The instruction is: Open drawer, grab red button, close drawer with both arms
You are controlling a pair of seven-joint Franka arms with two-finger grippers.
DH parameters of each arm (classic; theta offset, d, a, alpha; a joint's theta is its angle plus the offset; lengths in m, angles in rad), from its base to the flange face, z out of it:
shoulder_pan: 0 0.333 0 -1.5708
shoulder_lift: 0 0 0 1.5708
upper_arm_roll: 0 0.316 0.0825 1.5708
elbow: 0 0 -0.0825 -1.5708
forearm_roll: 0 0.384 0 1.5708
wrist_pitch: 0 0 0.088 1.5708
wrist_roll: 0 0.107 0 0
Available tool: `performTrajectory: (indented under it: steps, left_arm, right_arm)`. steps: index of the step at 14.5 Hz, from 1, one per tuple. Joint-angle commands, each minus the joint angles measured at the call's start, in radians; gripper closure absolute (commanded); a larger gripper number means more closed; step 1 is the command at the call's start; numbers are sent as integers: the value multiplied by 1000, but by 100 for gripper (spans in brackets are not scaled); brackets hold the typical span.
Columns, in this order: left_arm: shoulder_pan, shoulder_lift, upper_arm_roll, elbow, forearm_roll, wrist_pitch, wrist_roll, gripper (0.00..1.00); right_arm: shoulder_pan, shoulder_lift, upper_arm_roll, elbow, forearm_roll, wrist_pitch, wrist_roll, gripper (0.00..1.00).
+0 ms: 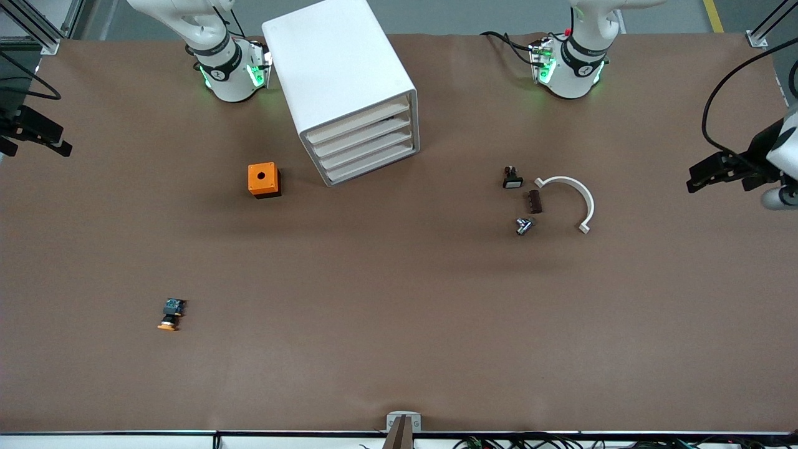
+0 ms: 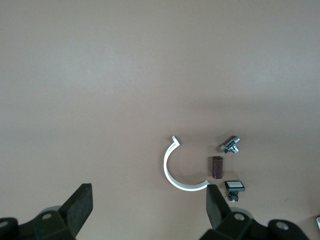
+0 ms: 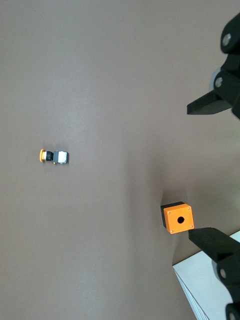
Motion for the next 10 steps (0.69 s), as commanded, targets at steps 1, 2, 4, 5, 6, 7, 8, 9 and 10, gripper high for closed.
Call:
performTrajectory:
  steps: [1, 2, 4, 5, 6, 7, 8, 9, 10]
  left_arm:
    - [-4, 73, -6, 9, -5, -13, 20, 0]
    - [-11, 102, -9, 9, -5, -14, 17, 0]
    - [-39, 159, -23, 8, -5, -20, 7, 0]
    - [-60, 182, -26, 8, -5, -36, -2, 0]
    - [-92, 203, -25, 11, -5, -56, -26, 0]
    - [-122, 219, -26, 14, -5, -73, -76, 0]
    - [-149, 239, -28, 19, -8, -83, -142, 0]
    - [-178, 251, -28, 28, -27, -86, -204, 0]
    - [-204, 271, -28, 46, -72, -88, -273, 0]
  right_arm:
    - [-2, -23, 5, -23, -23, 8, 0, 0]
    - [-2, -23, 5, -23, -27, 8, 0, 0]
    - [-4, -23, 5, -23, -27, 6, 0, 0]
    - [-4, -23, 5, -23, -27, 8, 0, 0]
    - [-4, -23, 5, -24, -27, 8, 0, 0]
    - [-4, -23, 5, -23, -27, 8, 0, 0]
    - [-4, -23, 5, -24, -27, 6, 0, 0]
    - [-4, -23, 5, -24, -27, 6, 0, 0]
    - [-4, -23, 5, -24, -27, 6, 0, 0]
